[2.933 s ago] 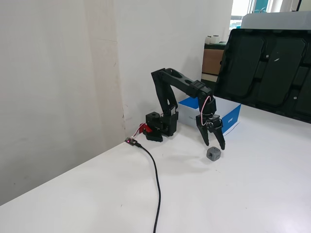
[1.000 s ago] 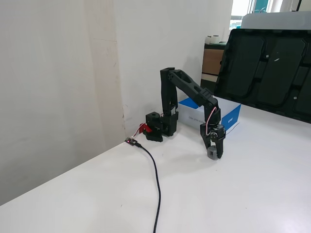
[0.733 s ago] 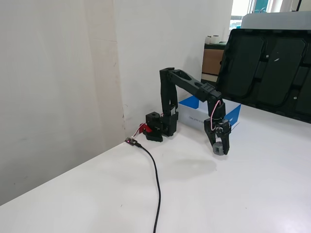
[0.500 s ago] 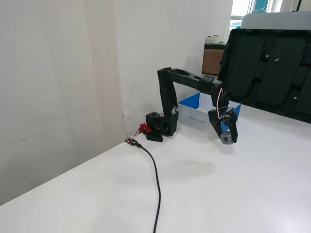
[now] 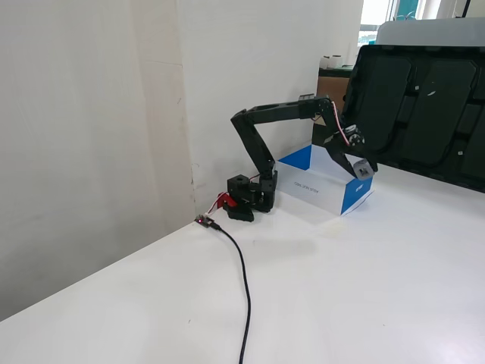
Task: Pick the gray block and keep it in the box.
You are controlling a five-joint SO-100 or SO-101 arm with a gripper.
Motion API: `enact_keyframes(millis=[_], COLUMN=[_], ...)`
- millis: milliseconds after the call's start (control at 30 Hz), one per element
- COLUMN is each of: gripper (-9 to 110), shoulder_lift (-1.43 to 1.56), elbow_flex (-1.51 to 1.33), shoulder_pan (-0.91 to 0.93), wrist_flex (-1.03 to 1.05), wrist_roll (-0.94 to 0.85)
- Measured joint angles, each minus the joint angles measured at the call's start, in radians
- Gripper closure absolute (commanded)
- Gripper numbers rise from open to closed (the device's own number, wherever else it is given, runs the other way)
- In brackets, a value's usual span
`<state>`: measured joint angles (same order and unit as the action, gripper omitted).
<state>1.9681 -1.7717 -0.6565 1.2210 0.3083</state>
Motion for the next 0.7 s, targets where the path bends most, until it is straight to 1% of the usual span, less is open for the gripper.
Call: enact_keyframes(millis=[367,533,700], gripper=[100,100,100], shoulder_lift=[0.109,0.115,0.115], elbow_flex=[-0.003,-0.067,-0.126], shoulder_pan=[-0.328,-0.471,-0.606], wrist_flex=[0.003,0.003,0.003], wrist_roll=[0.000,-0.005,-0.046])
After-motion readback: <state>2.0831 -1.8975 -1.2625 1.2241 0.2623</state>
